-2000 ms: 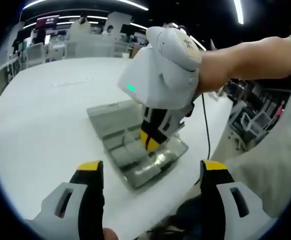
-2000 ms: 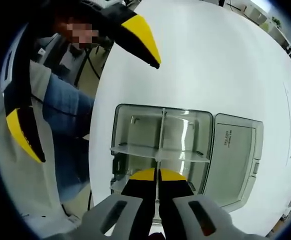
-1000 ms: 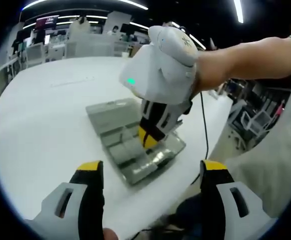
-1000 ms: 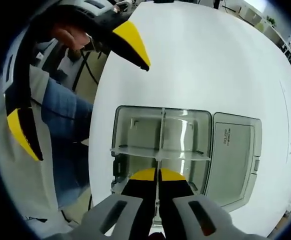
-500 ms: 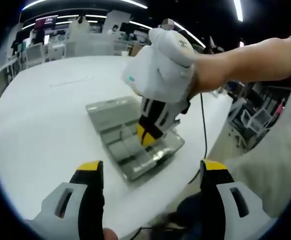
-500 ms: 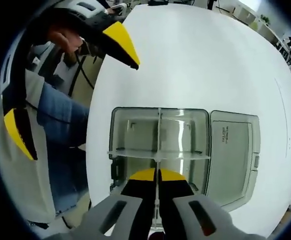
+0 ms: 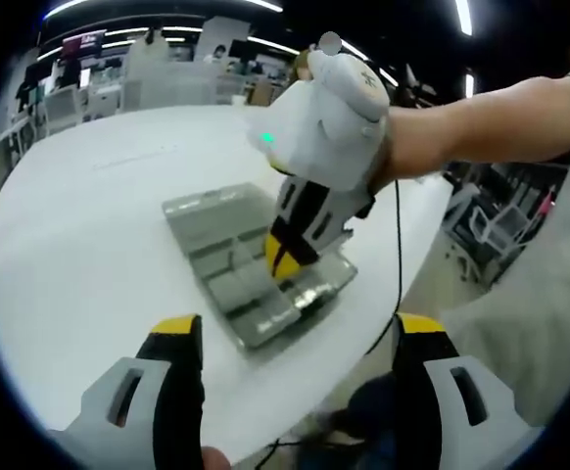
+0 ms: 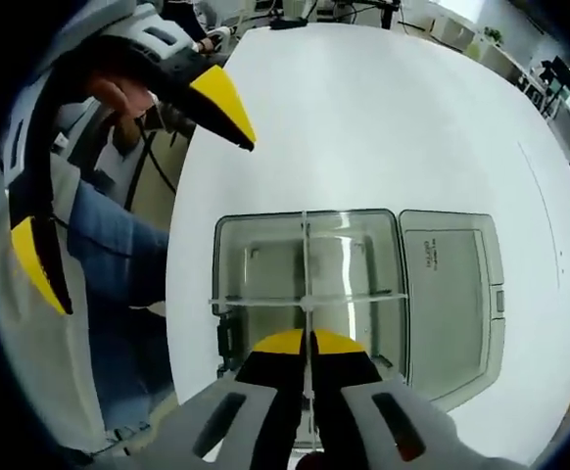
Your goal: Insert the divider into the dual guide fixture by aligning both edges with the guide slots and pushing it downward to the bottom, including one-sided entry, uneven engagement, binding, and posture correction.
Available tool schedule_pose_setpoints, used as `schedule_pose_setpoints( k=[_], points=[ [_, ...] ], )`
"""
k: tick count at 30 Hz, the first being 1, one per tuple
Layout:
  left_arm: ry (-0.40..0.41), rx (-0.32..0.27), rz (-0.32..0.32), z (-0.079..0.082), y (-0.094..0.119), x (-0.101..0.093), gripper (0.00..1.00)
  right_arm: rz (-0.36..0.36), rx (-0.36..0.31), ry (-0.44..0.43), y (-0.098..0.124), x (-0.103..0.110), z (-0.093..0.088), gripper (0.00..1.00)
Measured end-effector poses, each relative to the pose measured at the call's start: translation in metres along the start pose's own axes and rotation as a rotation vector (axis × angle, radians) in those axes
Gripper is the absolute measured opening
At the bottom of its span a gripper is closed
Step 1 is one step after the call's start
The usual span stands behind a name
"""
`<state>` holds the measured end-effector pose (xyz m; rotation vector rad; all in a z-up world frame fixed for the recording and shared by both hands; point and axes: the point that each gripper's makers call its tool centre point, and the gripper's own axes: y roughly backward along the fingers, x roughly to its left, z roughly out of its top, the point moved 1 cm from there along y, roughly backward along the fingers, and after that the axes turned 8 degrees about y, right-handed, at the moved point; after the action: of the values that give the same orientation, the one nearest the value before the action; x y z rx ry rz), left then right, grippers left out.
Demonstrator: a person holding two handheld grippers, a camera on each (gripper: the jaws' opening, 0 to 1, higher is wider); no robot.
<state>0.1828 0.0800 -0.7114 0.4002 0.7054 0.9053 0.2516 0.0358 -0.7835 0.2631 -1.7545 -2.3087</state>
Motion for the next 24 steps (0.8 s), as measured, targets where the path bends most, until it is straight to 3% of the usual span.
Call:
schedule_pose_setpoints(
  k=[10, 24],
  points=[
    [-0.003, 0.013, -0.003, -0.001, -0.003, -0.001, 0.76, -0.03, -0.07, -0.074, 0.01, -0.001, 0.002, 0.03],
    [-0.003, 0.035, -0.01, -0.003, -0.008, -0.002, 0.77, -0.076, -0.162, -0.18, 0.021, -0.001, 0.006, 0.17]
  ],
)
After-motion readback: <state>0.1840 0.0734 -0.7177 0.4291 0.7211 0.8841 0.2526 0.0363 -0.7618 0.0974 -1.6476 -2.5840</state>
